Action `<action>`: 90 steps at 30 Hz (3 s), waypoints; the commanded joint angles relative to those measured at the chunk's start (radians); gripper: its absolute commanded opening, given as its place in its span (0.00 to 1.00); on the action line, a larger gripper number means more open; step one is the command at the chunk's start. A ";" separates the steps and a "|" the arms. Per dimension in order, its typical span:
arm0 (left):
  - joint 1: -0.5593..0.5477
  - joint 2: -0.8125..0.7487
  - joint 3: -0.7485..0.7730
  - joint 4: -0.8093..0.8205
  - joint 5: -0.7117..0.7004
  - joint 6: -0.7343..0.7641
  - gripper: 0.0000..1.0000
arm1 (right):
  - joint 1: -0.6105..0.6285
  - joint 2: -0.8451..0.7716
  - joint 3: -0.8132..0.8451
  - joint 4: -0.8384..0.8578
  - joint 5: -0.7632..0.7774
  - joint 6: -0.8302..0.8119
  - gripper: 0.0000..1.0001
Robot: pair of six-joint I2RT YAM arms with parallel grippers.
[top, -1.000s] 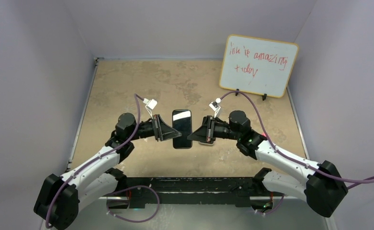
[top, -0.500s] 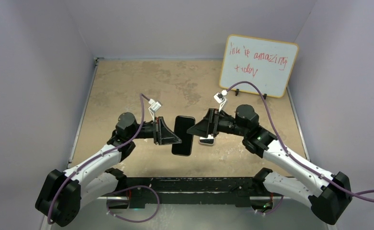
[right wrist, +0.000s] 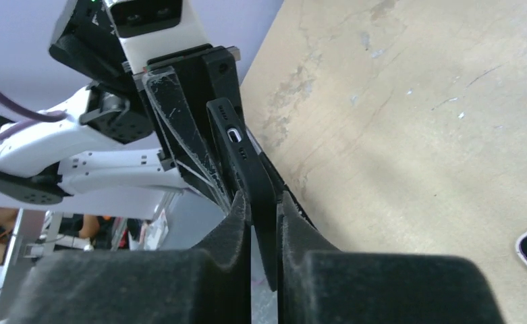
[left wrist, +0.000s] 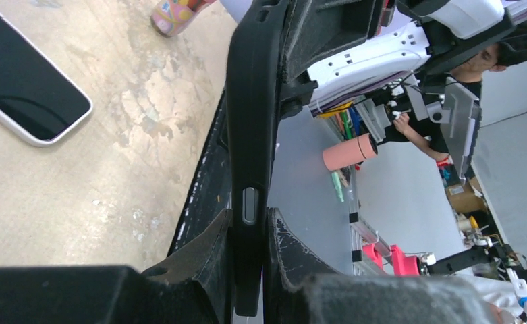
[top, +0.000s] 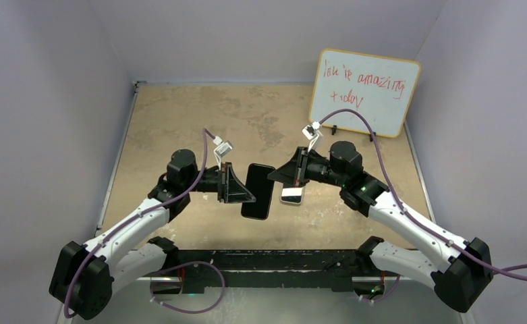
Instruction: Put the phone into the phone case
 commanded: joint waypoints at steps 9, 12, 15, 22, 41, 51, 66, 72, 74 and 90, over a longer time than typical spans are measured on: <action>-0.001 0.076 0.125 -0.317 -0.157 0.222 0.00 | 0.011 -0.029 0.016 -0.001 0.092 -0.134 0.00; -0.001 0.045 0.111 -0.234 -0.118 0.169 0.00 | 0.010 -0.047 0.004 -0.015 0.073 -0.117 0.19; -0.001 0.004 0.097 -0.145 -0.110 0.103 0.00 | 0.010 -0.063 -0.024 0.009 0.044 -0.097 0.49; -0.001 -0.080 0.043 0.078 -0.176 -0.076 0.00 | 0.010 -0.048 -0.141 0.166 -0.032 0.000 0.71; -0.001 -0.089 0.064 -0.075 -0.345 -0.007 0.00 | 0.014 0.030 -0.222 0.435 -0.091 0.179 0.00; -0.001 -0.093 0.076 -0.076 -0.363 -0.042 0.00 | 0.017 0.041 -0.234 0.426 -0.096 0.176 0.00; 0.001 -0.150 -0.008 0.124 -0.424 -0.144 0.00 | 0.051 0.114 -0.292 0.604 -0.170 0.281 0.49; 0.001 -0.147 -0.028 0.144 -0.415 -0.160 0.00 | 0.051 0.109 -0.285 0.621 -0.131 0.289 0.42; 0.001 -0.149 -0.034 0.149 -0.412 -0.167 0.00 | 0.051 0.106 -0.280 0.617 -0.125 0.291 0.42; 0.001 -0.143 -0.050 0.080 -0.440 -0.092 0.00 | 0.051 0.073 -0.285 0.599 -0.051 0.382 0.05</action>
